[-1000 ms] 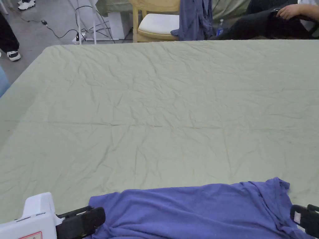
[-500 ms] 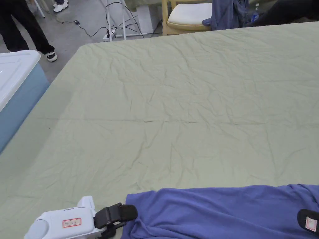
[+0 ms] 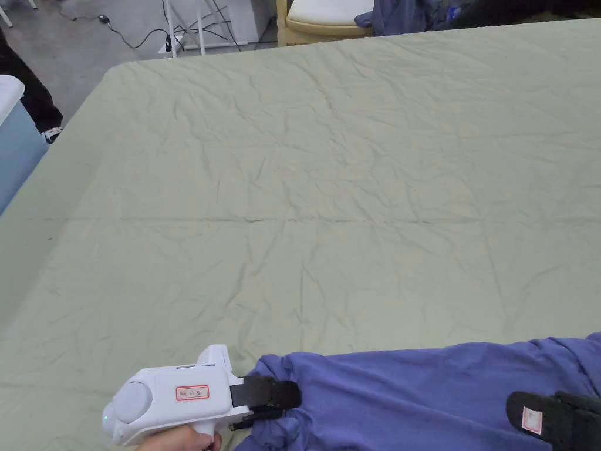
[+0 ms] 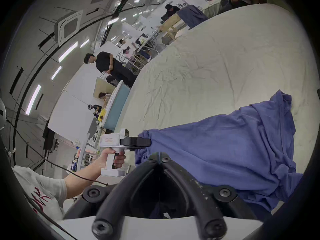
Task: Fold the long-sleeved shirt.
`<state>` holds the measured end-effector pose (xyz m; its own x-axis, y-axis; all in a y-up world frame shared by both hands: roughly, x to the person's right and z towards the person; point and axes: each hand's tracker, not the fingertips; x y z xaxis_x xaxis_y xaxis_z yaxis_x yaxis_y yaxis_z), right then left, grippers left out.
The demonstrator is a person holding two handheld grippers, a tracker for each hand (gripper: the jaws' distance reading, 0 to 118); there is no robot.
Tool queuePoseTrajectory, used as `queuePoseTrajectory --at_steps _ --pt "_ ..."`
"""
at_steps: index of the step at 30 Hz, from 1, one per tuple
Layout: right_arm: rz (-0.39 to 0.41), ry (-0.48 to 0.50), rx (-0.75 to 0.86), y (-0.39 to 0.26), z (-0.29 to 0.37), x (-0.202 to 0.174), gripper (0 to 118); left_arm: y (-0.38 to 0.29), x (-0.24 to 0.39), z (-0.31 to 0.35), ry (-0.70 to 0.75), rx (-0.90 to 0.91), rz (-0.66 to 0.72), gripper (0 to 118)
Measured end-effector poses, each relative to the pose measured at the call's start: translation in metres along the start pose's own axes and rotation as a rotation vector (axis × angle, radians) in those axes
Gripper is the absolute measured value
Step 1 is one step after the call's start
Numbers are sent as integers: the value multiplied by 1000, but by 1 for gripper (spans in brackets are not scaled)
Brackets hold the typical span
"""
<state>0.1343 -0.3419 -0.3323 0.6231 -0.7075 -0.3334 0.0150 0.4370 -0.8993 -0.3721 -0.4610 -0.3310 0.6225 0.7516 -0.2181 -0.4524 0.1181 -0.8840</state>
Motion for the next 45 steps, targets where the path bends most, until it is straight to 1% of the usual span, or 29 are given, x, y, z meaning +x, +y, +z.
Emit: queuePoseTrajectory --at_steps 1,2,5,7,9,10,13,18,23,27,29,32,34,36,37,38,39,43,45 --pt "-1 0 -1 2 2 0 2 -1 6 6 -30 15 -34 8" --pt "2 -5 -2 3 0 -1 2 0 11 11 -27 42 -62 8" --pt "9 -40 5 7 0 -5 2 6 25 36 -127 101 -4 7" --pt "5 -60 14 10 -1 -9 1 12 39 52 -114 99 -20 7" --pt "2 -76 31 15 1 -14 1 22 40 70 -83 100 -117 7" --pt "3 -84 40 17 0 -17 1 25 44 77 -85 99 -130 7" --pt "6 -104 70 24 -1 -28 1 36 59 93 -87 102 -118 7" --pt "-3 -101 112 35 -10 -42 1 59 56 114 -75 116 -139 6" --pt "12 -97 117 39 -23 -57 2 69 36 136 -50 151 -107 6" --pt "20 -100 122 41 -26 -62 2 74 12 163 -31 221 -38 6" --pt "12 -104 129 41 -24 -60 2 76 2 177 12 249 -28 6" --pt "6 -111 141 41 -19 -62 1 80 -16 197 57 294 26 6" --pt "13 -118 147 40 -14 -63 2 81 -25 208 108 320 55 6" --pt "36 -149 139 37 -11 -65 2 78 -28 211 176 333 96 6" --pt "55 -182 130 35 -9 -65 2 72 -19 210 225 332 70 6" --pt "69 -204 128 33 -7 -65 2 67 -9 207 241 323 27 6" --pt "74 -214 126 30 -5 -65 2 59 8 202 264 319 -42 6" --pt "41 -202 139 19 12 -64 2 16 108 158 316 317 -246 6" --pt "36 -202 150 14 23 -59 2 -2 156 125 332 277 -345 6"
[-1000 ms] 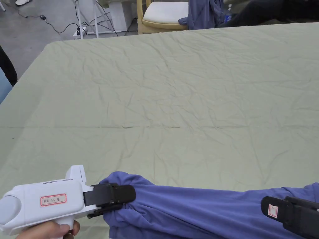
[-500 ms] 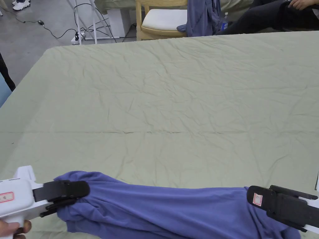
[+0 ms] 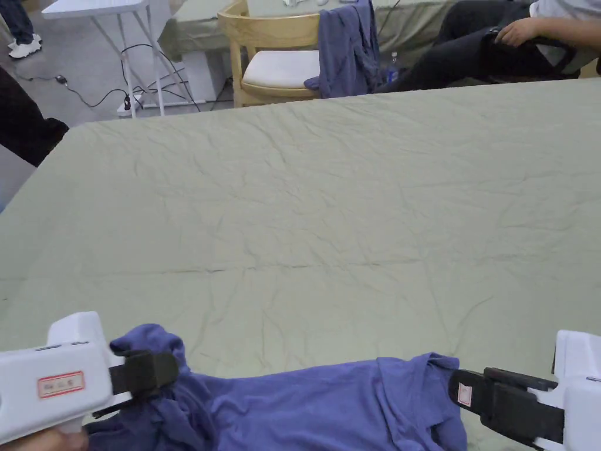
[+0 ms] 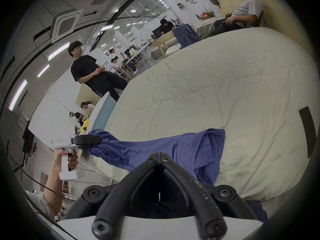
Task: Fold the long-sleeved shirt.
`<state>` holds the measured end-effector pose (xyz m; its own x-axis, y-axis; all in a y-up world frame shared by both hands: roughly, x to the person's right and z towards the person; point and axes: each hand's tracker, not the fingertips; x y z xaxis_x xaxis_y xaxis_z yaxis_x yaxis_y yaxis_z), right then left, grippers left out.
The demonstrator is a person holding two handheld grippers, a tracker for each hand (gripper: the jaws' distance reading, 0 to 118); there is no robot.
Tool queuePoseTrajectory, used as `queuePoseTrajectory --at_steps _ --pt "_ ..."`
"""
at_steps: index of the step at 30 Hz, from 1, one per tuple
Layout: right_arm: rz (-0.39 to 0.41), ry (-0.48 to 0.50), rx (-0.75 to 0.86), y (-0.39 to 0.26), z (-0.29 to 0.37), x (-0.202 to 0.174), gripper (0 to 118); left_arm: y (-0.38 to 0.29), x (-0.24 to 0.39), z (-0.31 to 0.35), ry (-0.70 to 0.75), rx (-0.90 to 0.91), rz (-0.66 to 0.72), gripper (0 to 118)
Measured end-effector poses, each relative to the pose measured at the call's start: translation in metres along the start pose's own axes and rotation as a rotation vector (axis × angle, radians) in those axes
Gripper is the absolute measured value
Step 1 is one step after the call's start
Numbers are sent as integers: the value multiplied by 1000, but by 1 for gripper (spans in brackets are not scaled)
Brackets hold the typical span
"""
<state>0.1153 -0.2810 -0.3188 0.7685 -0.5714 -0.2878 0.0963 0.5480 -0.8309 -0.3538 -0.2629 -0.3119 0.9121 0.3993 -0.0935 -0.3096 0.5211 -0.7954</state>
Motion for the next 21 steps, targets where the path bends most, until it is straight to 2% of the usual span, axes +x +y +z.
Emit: queuePoseTrajectory --at_steps 2,6,9,10,12,13,14,15,16,17,19,21 --pt "7 -14 5 -4 9 3 2 -6 50 -20 -25 -24 -97 6" --pt "22 -24 18 -11 33 1 2 -18 141 -77 -101 -151 -174 6" --pt "5 -21 31 -17 47 15 2 -31 182 -121 -124 -241 -212 6" --pt "-1 -23 34 -19 51 18 2 -38 195 -133 -88 -263 -256 6" --pt "-11 -25 33 -23 56 29 2 -48 209 -158 -81 -312 -245 8" --pt "-15 -29 34 -24 58 33 2 -54 215 -171 -71 -337 -224 13" --pt "-19 -32 32 -25 59 35 2 -57 219 -183 -86 -337 -204 34" --pt "-24 -33 31 -27 61 39 2 -61 215 -191 -105 -347 -189 83" --pt "-30 -32 31 -28 62 43 2 -63 215 -194 -140 -336 -182 112" --pt "-37 -28 35 -29 63 46 2 -62 216 -192 -161 -313 -188 118" --pt "-56 -14 46 -30 67 51 2 -59 213 -162 -240 -198 -172 113" --pt "-80 4 52 -31 70 57 2 -45 209 -133 -265 -123 -174 113"
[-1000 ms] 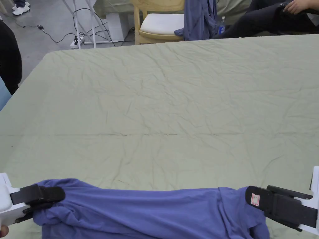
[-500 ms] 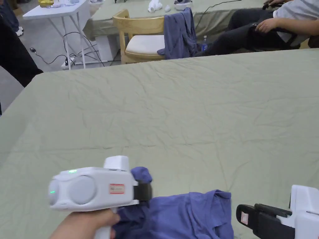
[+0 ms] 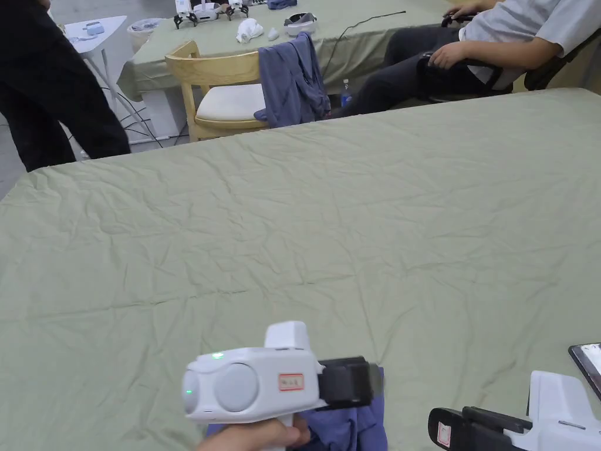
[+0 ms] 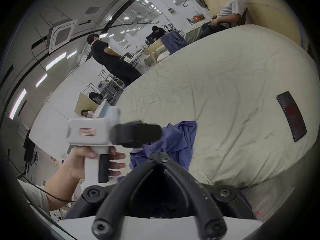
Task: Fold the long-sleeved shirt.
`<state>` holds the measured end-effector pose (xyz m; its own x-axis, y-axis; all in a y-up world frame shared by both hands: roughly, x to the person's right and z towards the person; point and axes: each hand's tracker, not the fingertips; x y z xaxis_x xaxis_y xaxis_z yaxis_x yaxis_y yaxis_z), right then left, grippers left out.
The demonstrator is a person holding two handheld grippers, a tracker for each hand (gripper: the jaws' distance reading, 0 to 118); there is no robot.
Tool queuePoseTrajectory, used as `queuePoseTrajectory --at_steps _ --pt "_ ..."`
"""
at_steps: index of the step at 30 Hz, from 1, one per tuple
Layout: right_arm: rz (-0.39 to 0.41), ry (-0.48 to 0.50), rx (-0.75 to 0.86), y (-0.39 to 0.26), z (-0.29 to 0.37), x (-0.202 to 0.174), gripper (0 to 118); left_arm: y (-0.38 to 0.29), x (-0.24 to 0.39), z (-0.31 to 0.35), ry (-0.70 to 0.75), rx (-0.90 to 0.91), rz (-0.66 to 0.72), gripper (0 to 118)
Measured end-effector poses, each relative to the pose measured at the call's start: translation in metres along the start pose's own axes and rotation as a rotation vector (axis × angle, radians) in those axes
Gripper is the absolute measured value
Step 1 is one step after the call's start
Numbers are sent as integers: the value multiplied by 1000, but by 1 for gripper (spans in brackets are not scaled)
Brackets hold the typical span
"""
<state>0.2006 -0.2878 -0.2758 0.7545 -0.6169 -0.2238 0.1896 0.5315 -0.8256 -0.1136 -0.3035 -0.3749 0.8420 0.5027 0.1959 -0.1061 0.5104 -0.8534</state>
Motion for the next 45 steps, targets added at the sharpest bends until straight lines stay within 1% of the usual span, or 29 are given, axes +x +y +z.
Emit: queuePoseTrajectory --at_steps 2,3,5,6,7,8,9,10,11,12,14,16,18,19,20,22,24,26,27,29,30,31,34,36,37,39,41,43,45 --pt "-21 20 6 0 2 5 2 6 -7 37 -16 77 45 113" --pt "-30 30 10 0 3 8 2 9 -16 54 -21 128 100 113" --pt "-48 45 18 1 3 11 2 15 -37 78 5 143 185 112" --pt "-56 53 23 1 2 12 2 14 -49 87 78 141 211 101" --pt "-67 59 27 1 1 13 2 12 -58 91 181 163 211 72" --pt "-78 63 30 1 1 14 2 9 -66 90 288 169 179 18" --pt "-87 68 33 1 0 13 2 7 -74 85 421 221 145 2" --pt "-93 75 36 1 -1 13 2 -2 -77 69 509 113 82 2" --pt "-98 82 36 1 -2 13 2 -7 -82 57 521 42 7 2" --pt "-100 88 35 1 -2 12 2 -15 -84 40 500 -40 -66 1" --pt "-95 90 30 1 -3 9 2 -36 -83 11 481 -171 -107 1" --pt "-86 88 29 0 -2 8 2 -53 -68 -14 389 -250 -146 1" --pt "-85 82 27 0 -1 8 2 -67 -43 -32 322 -273 -136 1" --pt "-87 77 27 -1 0 8 2 -73 -27 -38 324 -268 -160 1" --pt "-90 71 26 -2 2 9 2 -78 -9 -42 322 -248 -217 1" --pt "-101 59 26 -2 4 12 2 -84 22 -40 271 -210 -288 1" --pt "-110 45 22 -1 6 14 2 -86 44 -38 160 -199 -270 1" --pt "-113 21 16 0 6 17 2 -89 58 -37 47 -242 -253 1" --pt "-115 8 14 0 6 18 2 -91 64 -36 28 -245 -259 1" --pt "-122 -16 11 2 3 20 2 -93 67 -30 40 -230 -272 1" --pt "-128 -28 9 2 1 20 2 -90 63 -22 40 -218 -268 1" --pt "-130 -40 7 3 -1 19 2 -85 56 -14 36 -190 -232 1" --pt "-116 -93 -25 7 -16 13 2 -69 16 20 31 -122 -57 1" --pt "-85 -146 -74 12 -33 0 2 -60 -18 40 96 -84 34 1" --pt "-72 -165 -100 15 -46 -5 2 -57 -35 49 155 -74 55 1" --pt "-58 -156 -154 17 -75 -12 2 -53 -69 64 267 -63 90 1" --pt "-96 -143 -220 18 -108 -14 2 -53 -96 72 331 -71 144 1" --pt "-117 -176 -313 17 -142 -13 2 -56 -115 75 340 -98 209 1" --pt "-91 -242 -379 13 -171 -11 2 -60 -123 75 308 -95 234 1"
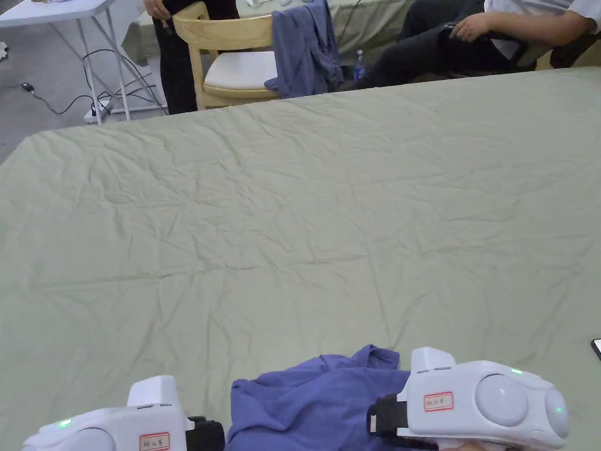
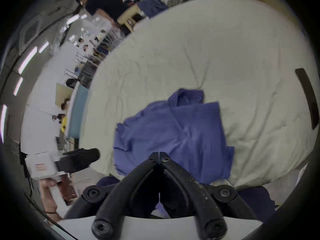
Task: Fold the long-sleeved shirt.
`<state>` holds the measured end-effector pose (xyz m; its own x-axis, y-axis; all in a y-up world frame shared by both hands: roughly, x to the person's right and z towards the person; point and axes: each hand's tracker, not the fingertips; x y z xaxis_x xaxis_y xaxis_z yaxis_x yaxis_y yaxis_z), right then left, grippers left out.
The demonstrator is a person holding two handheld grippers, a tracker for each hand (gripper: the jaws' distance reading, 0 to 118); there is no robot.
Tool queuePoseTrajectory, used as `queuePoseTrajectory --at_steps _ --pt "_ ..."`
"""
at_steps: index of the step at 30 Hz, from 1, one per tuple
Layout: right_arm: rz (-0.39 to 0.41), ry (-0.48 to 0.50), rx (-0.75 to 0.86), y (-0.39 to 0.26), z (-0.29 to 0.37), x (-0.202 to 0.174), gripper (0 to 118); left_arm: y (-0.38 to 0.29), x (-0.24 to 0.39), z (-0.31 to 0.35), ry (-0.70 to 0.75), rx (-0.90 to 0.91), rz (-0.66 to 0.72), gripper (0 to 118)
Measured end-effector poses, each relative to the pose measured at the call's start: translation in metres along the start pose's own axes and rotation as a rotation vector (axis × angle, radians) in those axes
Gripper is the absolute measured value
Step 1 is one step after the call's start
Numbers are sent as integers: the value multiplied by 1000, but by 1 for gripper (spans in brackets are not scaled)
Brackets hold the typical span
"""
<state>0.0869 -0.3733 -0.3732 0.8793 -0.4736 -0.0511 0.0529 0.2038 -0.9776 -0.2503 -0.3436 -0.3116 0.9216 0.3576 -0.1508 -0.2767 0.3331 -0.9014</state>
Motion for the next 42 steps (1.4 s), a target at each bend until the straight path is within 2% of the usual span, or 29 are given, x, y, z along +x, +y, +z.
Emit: queuePoseTrajectory --at_steps 3,5,8,9,10,11,12,13,15,16,20,21,22,23,25,26,29,33,38,42 --pt "46 -161 -70 4 -39 5 2 -4 -2 -9 -18 -17 4 1" --pt "-65 -130 -36 2 -45 13 2 -6 0 -14 -27 -21 3 1" --pt "-29 -135 -30 2 -43 11 2 -11 -1 -22 -55 -21 13 1" --pt "-30 -136 -27 2 -46 12 2 -10 -1 -27 -63 -25 19 6" --pt "-33 -134 -25 0 -44 15 2 -11 -2 -32 -70 -28 19 21" --pt "-35 -130 -25 0 -46 17 2 -11 -2 -36 -74 -28 20 54" --pt "-40 -122 -26 1 -46 19 3 -10 1 -41 -71 -24 10 101" --pt "-51 -112 -28 2 -45 21 3 -9 3 -46 -53 -14 -11 118" --pt "-72 -89 -28 0 -44 26 3 -13 5 -53 -20 27 -47 113" --pt "-78 -81 -24 -1 -43 28 3 -8 5 -58 -49 31 -45 113" --pt "-90 -74 -7 -6 -39 25 2 -2 4 -89 -151 -157 -7 109" --pt "-90 -78 -4 -7 -36 23 2 -2 11 -96 -167 -173 -15 86" --pt "-92 -80 -2 -7 -34 21 2 -4 14 -98 -117 -153 -38 66" --pt "-96 -76 -2 -8 -30 19 2 -4 15 -95 -49 -133 -79 55" --pt "-93 -64 5 -10 -18 11 2 -1 16 -81 -130 -107 -76 20" --pt "-70 -60 27 -11 -11 5 2 1 14 -73 -196 -85 -31 19" --pt "20 -26 104 -17 11 -19 2 10 2 -37 -236 -28 16 18" --pt "96 106 146 -22 26 -67 2 27 -31 18 -336 41 63 16" --pt "228 238 152 -32 22 -145 2 45 -111 76 -174 161 84 16" --pt "296 325 83 -44 6 -193 2 47 -211 111 -20 207 261 16"
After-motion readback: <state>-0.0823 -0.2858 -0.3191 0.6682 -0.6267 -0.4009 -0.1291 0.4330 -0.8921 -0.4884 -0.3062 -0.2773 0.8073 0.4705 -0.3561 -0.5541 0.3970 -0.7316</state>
